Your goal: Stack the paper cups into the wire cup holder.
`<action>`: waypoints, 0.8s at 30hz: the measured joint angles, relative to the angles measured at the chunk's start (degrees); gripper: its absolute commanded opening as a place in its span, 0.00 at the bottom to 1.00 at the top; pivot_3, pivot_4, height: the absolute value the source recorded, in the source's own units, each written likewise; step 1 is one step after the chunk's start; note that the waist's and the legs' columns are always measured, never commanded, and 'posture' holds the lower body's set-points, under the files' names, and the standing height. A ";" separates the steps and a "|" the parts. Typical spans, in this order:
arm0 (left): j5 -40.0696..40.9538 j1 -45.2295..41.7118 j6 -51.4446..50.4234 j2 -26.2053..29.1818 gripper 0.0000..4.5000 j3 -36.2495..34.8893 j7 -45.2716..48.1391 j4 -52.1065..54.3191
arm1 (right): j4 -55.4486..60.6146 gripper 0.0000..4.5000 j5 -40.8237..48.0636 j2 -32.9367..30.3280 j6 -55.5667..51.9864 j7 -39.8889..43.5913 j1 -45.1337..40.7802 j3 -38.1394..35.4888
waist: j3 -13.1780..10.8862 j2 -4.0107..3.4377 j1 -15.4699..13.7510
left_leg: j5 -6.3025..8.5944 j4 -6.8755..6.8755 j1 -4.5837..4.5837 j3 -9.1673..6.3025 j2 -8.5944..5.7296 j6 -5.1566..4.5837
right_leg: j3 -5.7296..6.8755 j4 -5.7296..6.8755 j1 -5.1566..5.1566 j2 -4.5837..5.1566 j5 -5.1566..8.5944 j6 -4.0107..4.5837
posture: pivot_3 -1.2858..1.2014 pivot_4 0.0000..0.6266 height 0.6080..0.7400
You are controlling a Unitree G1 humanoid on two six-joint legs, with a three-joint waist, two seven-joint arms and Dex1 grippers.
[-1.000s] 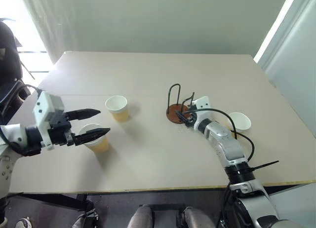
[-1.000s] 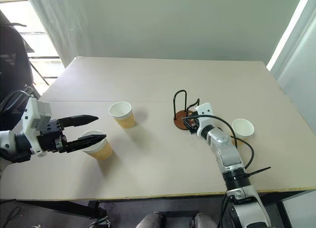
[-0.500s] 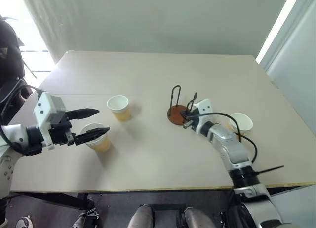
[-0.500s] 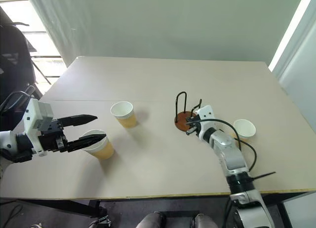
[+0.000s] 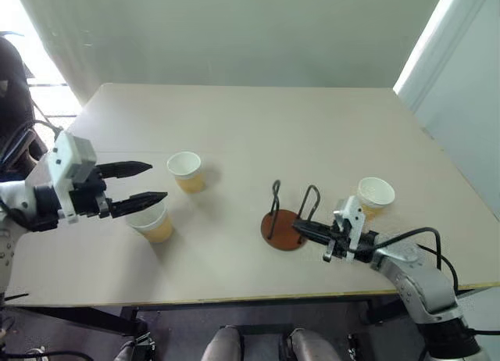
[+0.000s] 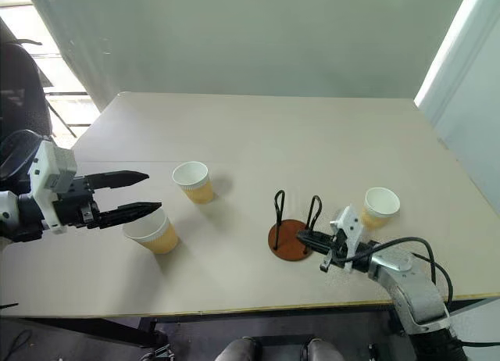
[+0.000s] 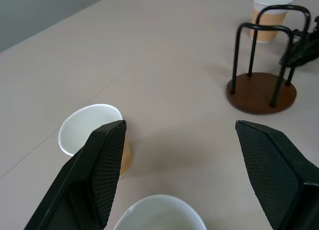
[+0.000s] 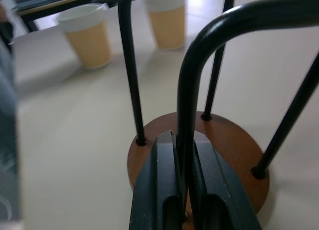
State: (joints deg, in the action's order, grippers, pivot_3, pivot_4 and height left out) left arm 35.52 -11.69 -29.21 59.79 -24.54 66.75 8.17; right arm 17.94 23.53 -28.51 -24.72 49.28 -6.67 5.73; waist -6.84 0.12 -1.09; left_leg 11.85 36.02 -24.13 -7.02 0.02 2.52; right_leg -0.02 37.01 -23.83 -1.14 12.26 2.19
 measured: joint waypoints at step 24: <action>-2.28 -5.49 1.86 0.85 0.84 4.53 3.42 -5.10 | -4.55 0.12 -5.67 0.95 14.17 4.15 0.65 5.68 | 0.03 0.05 0.01 | -0.11 0.00 -0.03 -0.01 -0.02 -0.24 | -0.07 -0.02 0.10 -0.02 0.09 -0.25 | 0.52 0.24 1.00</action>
State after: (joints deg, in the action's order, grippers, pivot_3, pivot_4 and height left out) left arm 33.25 -17.19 -27.34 60.64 -20.01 70.17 3.06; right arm 13.40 17.86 -27.56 -10.55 53.43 -6.02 11.40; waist -6.81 0.17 -1.08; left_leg 11.74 36.02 -24.16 -7.04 -0.01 2.27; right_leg -0.10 36.99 -23.73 -1.16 12.35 1.94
